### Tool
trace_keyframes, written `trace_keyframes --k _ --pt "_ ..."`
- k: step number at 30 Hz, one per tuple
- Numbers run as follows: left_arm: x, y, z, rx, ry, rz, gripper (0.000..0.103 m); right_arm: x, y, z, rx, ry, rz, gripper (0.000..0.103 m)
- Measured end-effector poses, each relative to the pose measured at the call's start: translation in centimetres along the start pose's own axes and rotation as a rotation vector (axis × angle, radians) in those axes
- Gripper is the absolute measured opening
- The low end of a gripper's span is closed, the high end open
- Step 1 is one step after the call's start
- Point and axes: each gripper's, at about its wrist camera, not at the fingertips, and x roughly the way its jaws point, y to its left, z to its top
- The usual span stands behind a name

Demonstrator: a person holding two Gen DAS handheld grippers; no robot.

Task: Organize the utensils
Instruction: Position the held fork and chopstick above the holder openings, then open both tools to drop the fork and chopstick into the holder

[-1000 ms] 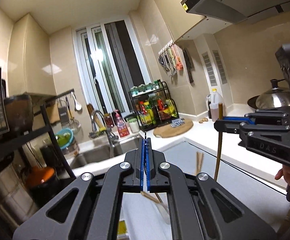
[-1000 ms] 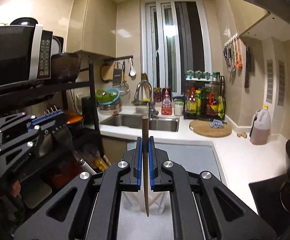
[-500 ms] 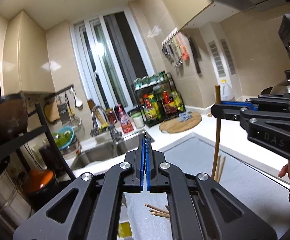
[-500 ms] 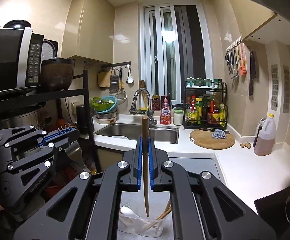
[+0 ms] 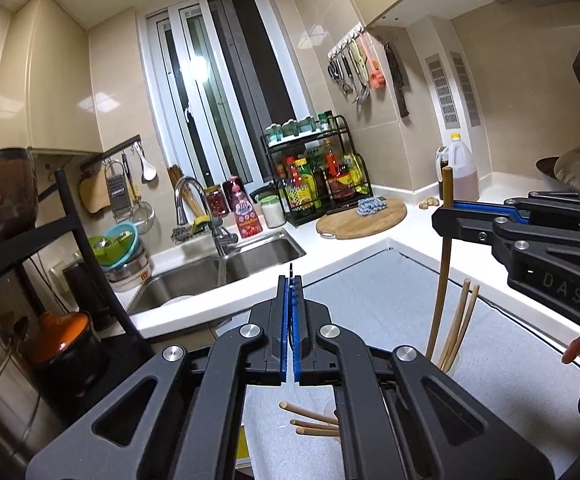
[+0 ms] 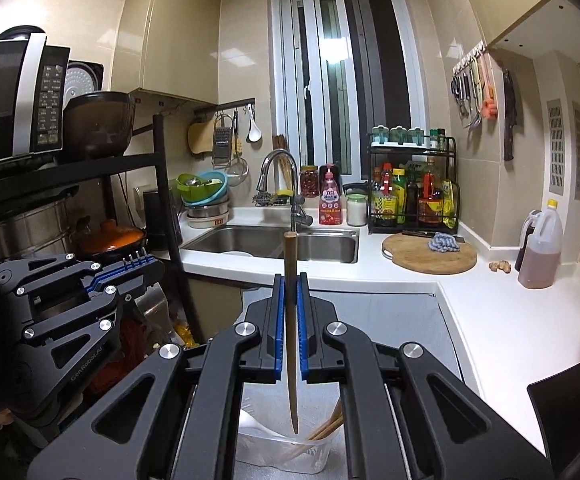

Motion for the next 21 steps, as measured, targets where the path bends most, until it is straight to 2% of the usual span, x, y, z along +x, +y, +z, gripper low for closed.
trace_keyframes --k 7,8,10,11,12,13,14,17,21 --pt "1.5 0.6 -1.4 -0.033 0.051 -0.001 0.002 1.1 -0.3 -1.2 0.011 0.032 -0.008 0.006" --pt "1.6 0.6 -1.5 -0.031 0.059 -0.002 0.002 1.2 -0.3 -1.4 0.010 0.038 -0.009 0.010" --pt "1.6 0.7 -1.6 -0.032 0.068 0.026 0.017 1.2 -0.3 -1.6 0.006 0.046 -0.008 0.027" --pt "1.4 0.7 -1.7 -0.041 0.065 0.039 0.051 1.1 -0.3 -1.8 0.008 0.047 -0.015 0.046" --pt "1.2 0.8 -1.7 -0.057 0.059 0.059 0.084 0.8 -0.4 -2.0 0.011 0.041 -0.028 0.055" --pt "0.9 1.1 -1.7 -0.078 0.049 0.086 0.090 0.4 -0.4 -2.3 0.011 0.033 -0.040 0.055" --pt "0.4 1.3 -2.0 -0.102 0.040 0.110 0.090 0.2 -0.4 -2.5 0.009 0.032 -0.044 0.057" --pt "-0.2 1.4 -2.6 -0.138 0.070 0.108 0.091 -0.8 -0.5 -3.4 0.012 0.040 -0.063 0.068" --pt "-2.0 1.0 -3.3 -0.162 0.072 0.109 0.095 -2.0 -0.5 -4.7 0.024 0.061 -0.074 0.078"
